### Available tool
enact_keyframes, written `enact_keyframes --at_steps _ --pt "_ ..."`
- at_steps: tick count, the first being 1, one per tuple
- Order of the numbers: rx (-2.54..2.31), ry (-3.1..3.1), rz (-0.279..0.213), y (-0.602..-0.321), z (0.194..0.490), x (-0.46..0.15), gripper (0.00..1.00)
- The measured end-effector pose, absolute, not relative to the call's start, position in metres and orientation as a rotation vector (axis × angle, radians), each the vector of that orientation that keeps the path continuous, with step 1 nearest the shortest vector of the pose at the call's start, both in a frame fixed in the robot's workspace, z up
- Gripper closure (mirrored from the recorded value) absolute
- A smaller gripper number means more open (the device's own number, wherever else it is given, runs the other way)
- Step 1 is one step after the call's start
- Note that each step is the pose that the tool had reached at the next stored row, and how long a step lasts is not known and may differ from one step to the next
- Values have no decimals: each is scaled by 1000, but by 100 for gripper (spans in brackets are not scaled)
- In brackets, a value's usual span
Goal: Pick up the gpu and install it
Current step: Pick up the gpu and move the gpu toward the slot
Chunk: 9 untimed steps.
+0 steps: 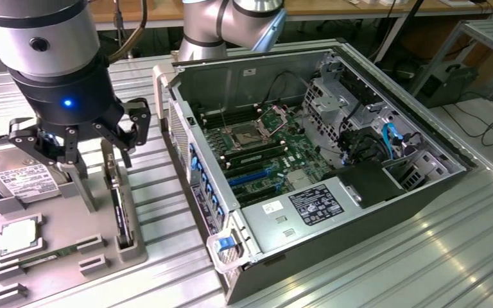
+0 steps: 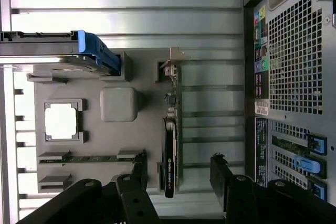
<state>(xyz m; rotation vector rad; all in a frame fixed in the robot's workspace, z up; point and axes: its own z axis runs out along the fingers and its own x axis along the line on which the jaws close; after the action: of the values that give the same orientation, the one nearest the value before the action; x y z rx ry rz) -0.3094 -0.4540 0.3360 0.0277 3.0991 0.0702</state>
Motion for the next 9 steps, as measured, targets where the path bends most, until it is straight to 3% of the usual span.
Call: enact_keyframes --at_steps 9 --pt "28 3100 70 -459 330 -309 40"
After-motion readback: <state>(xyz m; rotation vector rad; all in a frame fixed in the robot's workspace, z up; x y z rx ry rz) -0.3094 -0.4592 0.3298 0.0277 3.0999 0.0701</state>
